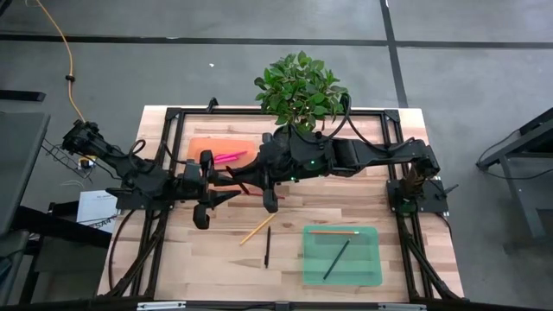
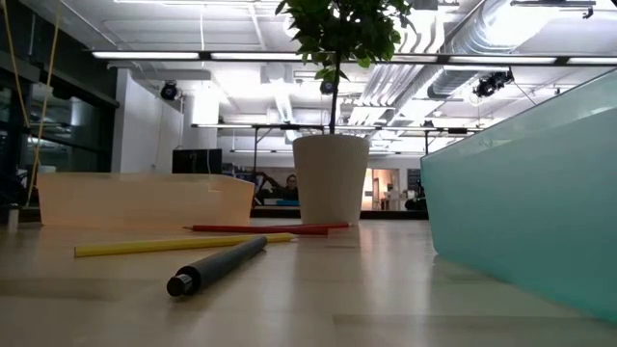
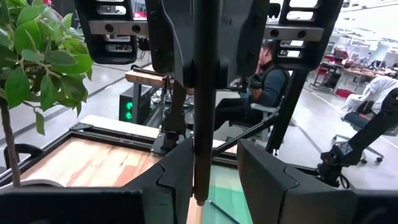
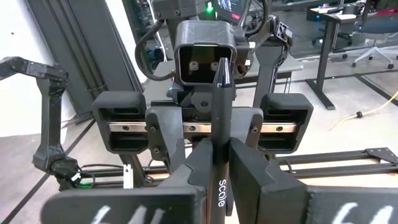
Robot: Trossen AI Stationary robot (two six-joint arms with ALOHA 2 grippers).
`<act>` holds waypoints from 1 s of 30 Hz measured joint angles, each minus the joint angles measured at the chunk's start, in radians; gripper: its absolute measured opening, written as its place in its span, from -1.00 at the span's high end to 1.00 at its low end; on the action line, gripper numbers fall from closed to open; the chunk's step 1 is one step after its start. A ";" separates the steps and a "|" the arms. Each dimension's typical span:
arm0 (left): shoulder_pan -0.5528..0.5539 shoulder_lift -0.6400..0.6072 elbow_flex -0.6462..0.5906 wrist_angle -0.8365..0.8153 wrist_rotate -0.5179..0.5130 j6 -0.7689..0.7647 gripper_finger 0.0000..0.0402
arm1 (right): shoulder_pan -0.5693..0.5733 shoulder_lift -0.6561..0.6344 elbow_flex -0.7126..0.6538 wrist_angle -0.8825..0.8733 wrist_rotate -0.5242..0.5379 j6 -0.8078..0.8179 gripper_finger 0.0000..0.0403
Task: Sort pens & pencils
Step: Put the top black pen into the orange bin
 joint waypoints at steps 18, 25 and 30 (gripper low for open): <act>0.000 0.000 0.000 -0.015 -0.010 -0.003 0.51 | 0.000 0.000 0.000 0.020 -0.016 0.003 0.88; 0.000 0.000 0.000 -0.016 -0.011 -0.003 0.71 | 0.000 0.000 0.000 0.024 -0.018 0.005 0.88; 0.000 0.000 0.000 -0.016 -0.011 -0.002 0.80 | 0.000 0.000 0.000 0.027 -0.020 0.005 0.88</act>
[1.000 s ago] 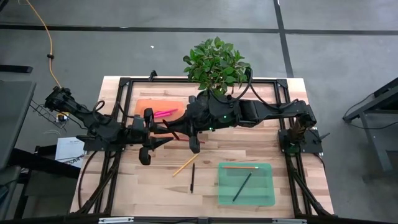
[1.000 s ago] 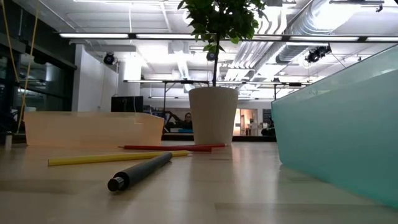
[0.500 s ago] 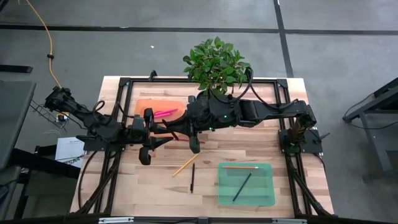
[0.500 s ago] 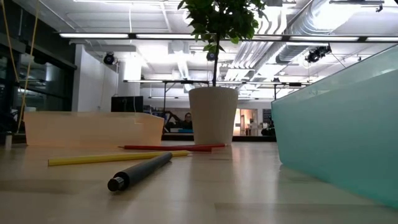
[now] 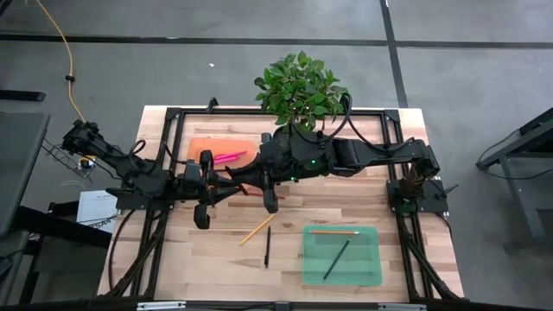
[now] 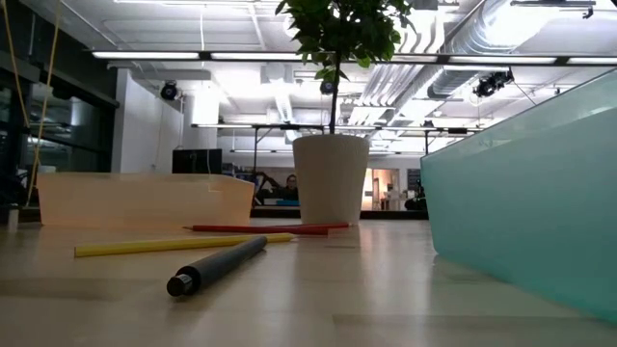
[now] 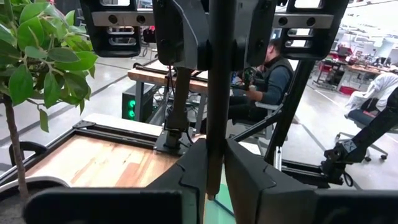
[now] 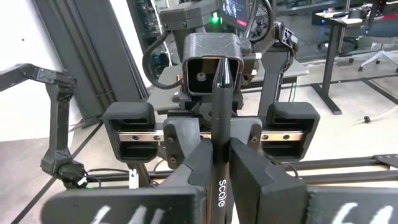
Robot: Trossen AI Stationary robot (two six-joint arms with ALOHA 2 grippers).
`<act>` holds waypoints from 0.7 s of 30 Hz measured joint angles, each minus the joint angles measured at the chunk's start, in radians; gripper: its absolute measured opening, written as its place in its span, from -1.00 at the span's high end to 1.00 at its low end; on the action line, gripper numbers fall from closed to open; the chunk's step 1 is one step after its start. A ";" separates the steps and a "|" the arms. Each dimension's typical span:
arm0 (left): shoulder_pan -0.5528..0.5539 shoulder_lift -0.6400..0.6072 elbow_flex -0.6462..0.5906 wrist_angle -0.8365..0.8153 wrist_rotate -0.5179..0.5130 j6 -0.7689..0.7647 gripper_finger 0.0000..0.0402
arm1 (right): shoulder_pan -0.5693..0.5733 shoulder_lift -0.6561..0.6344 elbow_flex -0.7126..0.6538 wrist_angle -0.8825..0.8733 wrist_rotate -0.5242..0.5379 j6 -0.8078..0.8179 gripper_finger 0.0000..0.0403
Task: Sort pens & pencils
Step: Put the top black pen into the orange bin
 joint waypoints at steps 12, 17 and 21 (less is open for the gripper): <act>0.000 0.000 0.000 0.005 0.015 0.002 0.77 | 0.000 0.001 0.000 0.009 -0.008 0.000 0.88; 0.000 0.000 0.000 0.005 0.018 0.002 0.78 | 0.000 0.001 0.000 0.009 -0.008 0.000 0.88; 0.000 0.000 0.000 0.013 0.018 0.016 0.78 | 0.000 0.001 0.000 0.012 -0.008 -0.003 0.88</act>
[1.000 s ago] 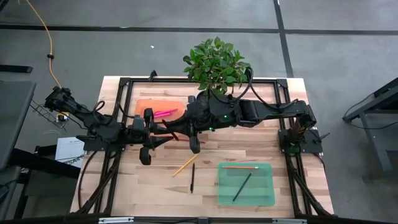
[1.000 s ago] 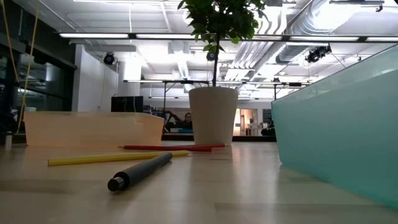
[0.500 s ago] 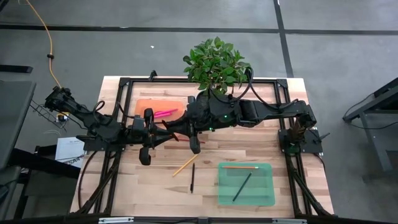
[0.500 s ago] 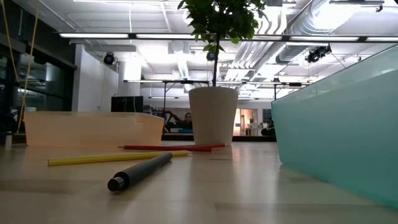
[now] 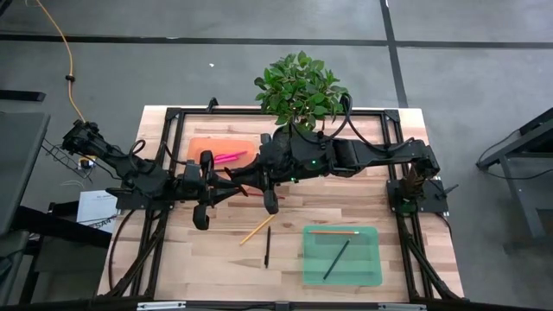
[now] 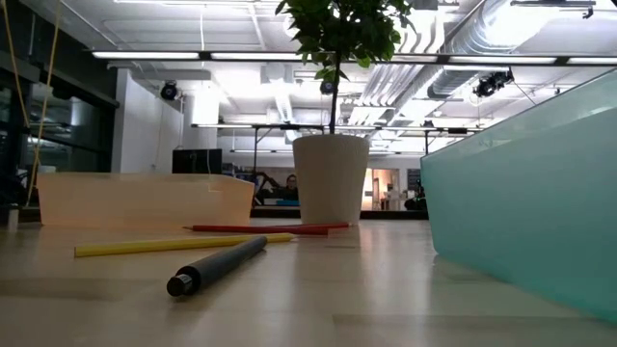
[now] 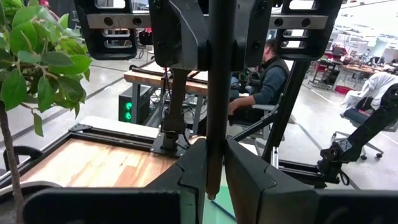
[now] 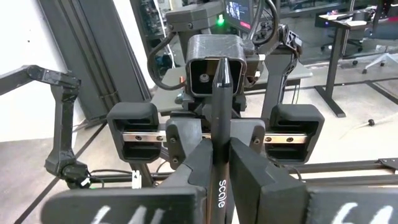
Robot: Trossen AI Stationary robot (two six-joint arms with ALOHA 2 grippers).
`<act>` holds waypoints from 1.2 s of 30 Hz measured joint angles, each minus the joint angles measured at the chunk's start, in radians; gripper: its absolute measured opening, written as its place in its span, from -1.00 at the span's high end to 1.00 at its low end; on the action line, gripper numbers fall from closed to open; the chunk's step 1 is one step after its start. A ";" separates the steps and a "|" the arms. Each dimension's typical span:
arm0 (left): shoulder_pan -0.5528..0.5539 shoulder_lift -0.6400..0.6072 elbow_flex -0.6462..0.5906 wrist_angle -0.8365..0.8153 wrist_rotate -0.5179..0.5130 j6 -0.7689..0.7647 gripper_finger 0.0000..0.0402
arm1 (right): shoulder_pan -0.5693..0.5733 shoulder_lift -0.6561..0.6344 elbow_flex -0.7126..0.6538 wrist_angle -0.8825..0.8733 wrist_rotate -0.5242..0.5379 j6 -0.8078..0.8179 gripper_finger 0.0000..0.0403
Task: Sort pens & pencils
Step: Put the top black pen into the orange bin
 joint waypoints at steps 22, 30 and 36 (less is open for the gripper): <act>0.000 0.000 0.000 0.019 -0.004 0.032 0.78 | 0.000 0.002 0.000 0.010 -0.006 -0.008 0.88; 0.000 0.000 0.000 0.026 0.006 0.033 0.74 | 0.000 0.002 0.000 0.005 -0.007 -0.007 0.88; 0.000 0.000 0.000 0.027 0.011 0.032 0.55 | 0.000 0.005 0.000 0.005 -0.006 -0.008 0.88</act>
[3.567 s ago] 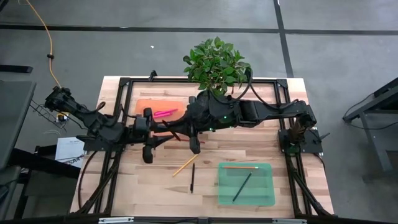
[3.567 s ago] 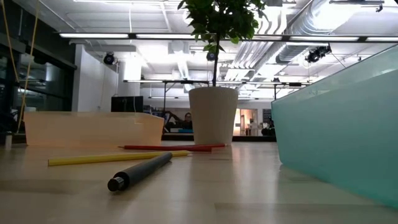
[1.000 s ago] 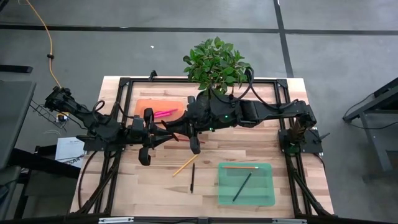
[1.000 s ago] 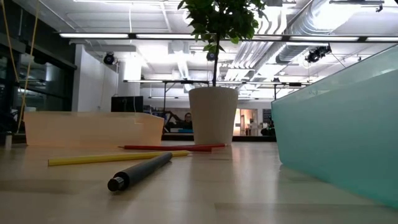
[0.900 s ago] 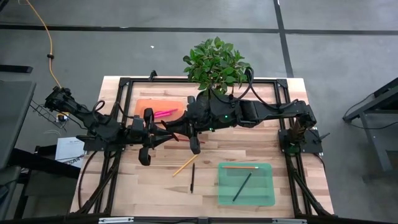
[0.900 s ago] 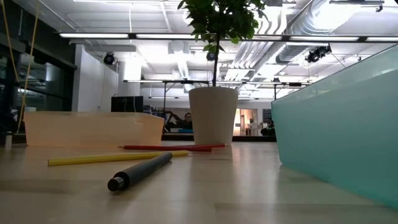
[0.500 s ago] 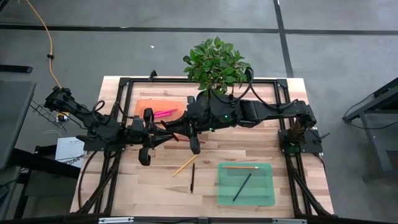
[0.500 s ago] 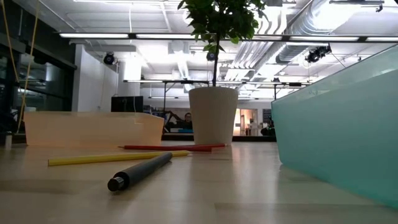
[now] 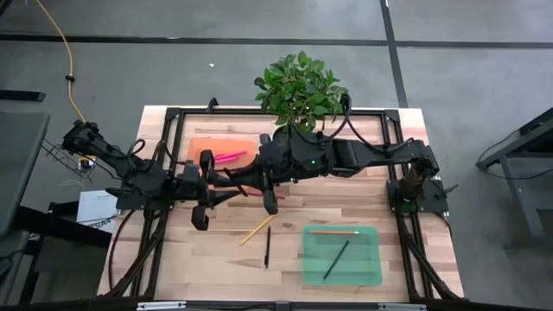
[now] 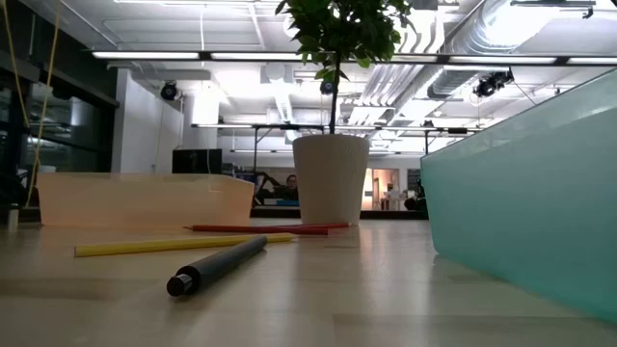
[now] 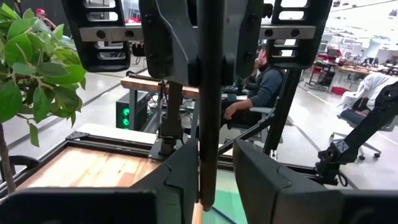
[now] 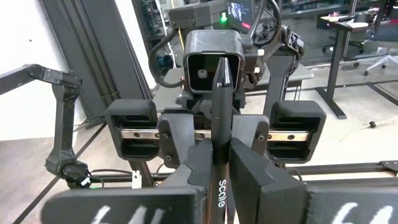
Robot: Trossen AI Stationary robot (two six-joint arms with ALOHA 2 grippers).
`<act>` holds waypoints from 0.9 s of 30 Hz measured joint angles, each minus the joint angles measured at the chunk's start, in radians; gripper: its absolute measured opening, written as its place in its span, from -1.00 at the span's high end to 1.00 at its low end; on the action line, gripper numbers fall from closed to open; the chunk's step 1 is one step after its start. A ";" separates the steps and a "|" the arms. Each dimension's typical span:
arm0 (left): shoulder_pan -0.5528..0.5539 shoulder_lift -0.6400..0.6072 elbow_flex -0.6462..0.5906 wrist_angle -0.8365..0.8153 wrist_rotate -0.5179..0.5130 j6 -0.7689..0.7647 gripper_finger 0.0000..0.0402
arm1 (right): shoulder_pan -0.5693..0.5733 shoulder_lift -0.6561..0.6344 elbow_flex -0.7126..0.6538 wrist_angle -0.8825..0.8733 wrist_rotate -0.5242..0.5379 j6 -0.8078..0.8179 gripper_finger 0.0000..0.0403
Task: Sort pens & pencils
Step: Put the top black pen into the orange bin
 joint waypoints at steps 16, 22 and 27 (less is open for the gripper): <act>0.000 0.000 0.000 -0.001 0.000 -0.001 0.50 | -0.001 0.000 0.000 0.003 -0.003 0.000 0.88; 0.000 0.000 0.000 -0.008 -0.003 -0.001 0.65 | -0.001 0.000 0.000 0.003 -0.003 0.000 0.88; 0.000 0.000 0.000 -0.007 -0.003 -0.001 0.84 | 0.000 -0.001 0.000 0.004 -0.003 0.000 0.88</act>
